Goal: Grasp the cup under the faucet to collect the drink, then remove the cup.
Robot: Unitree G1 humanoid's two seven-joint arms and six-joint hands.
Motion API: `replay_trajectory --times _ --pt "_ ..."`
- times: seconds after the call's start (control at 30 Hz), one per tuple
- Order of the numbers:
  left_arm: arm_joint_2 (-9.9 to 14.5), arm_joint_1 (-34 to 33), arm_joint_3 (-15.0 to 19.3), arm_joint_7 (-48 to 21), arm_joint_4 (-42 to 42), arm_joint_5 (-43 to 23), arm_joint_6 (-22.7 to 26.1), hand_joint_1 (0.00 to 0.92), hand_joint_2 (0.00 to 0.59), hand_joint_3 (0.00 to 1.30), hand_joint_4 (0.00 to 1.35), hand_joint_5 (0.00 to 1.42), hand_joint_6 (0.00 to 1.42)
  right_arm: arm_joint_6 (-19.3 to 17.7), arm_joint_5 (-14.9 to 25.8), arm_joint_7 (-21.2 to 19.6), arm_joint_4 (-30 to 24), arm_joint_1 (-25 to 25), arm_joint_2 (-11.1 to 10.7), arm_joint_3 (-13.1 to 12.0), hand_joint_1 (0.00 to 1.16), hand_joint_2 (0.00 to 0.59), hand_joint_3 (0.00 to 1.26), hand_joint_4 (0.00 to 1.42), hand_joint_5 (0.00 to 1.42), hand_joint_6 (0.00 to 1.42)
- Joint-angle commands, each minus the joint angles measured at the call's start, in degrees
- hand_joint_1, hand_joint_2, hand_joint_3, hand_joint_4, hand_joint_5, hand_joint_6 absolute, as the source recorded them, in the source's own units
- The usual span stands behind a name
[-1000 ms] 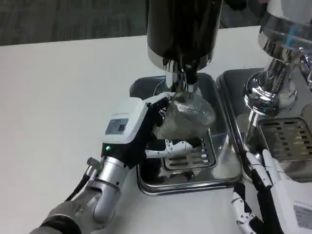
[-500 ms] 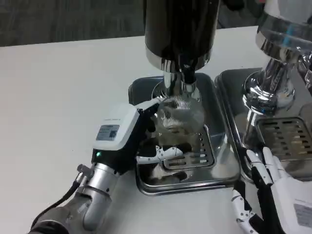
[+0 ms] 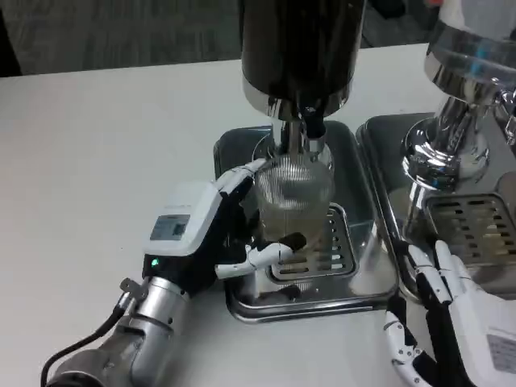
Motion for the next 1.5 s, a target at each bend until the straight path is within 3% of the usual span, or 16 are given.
replay_trajectory --times 0.03,0.17,0.47,0.63,0.77,0.87,1.0,1.3,1.5 --pt "0.83 1.14 -1.04 -0.8 -0.7 0.51 -0.97 0.174 0.085 0.14 0.12 0.51 0.34 0.07 0.49 0.19 0.14 -0.08 -0.62 -0.41 0.16 0.532 0.13 0.0 0.06 0.18" --pt "3.6 1.97 0.38 0.13 -2.66 -0.85 -3.3 0.103 0.072 0.07 0.0 0.39 0.23 -0.18 0.63 0.39 0.54 -0.97 -1.13 -0.18 0.16 0.532 0.13 0.0 0.06 0.18" --pt "6.9 5.64 4.9 1.24 -8.18 -3.04 -7.26 0.014 0.078 0.05 0.0 0.24 0.1 -0.61 2.36 0.74 2.66 -4.18 -2.16 -0.61 0.16 0.532 0.13 0.0 0.06 0.18" --pt "11.27 8.03 7.76 -2.17 -13.74 -5.7 -15.59 0.0 0.094 0.02 0.0 0.07 0.0 -0.53 2.61 1.21 3.53 -6.07 -3.01 -0.81 0.16 0.533 0.13 0.0 0.05 0.17" --pt "13.57 9.61 12.28 -11.26 -18.29 -14.84 -24.62 0.0 0.105 0.02 0.0 0.06 0.0 -0.62 3.12 0.78 4.15 -7.11 -3.31 -1.1 0.16 0.533 0.12 0.0 0.03 0.15" --pt "13.39 9.92 14.6 -19.62 -21.47 -23.23 -28.58 0.0 0.118 0.05 0.0 0.1 0.0 -0.51 3.2 0.24 4.36 -7.48 -3.09 -1.11 0.16 0.533 0.12 0.0 0.03 0.13" --pt "12.99 9.9 15.81 -30.84 -26.02 -32.58 -29.39 0.0 0.117 0.01 0.0 0.06 0.0 -0.39 2.86 0.24 4.7 -8.19 -2.98 -0.81 0.16 0.533 0.11 0.0 0.01 0.11" --pt "10.32 10.01 16.56 -52.93 -32.36 -48.37 -26.04 0.0 0.125 0.0 0.0 0.02 0.0 0.0 3.0 0.17 5.27 -8.77 -2.41 -0.86 0.17 0.528 0.1 0.0 0.0 0.09" --pt "6.84 7.95 17.08 -65.73 -33.8 -53.56 -21.76 0.0 0.129 0.0 0.0 0.02 0.0 0.07 2.83 -0.05 5.34 -8.57 -1.87 -0.91 0.18 0.527 0.09 0.0 0.0 0.08"
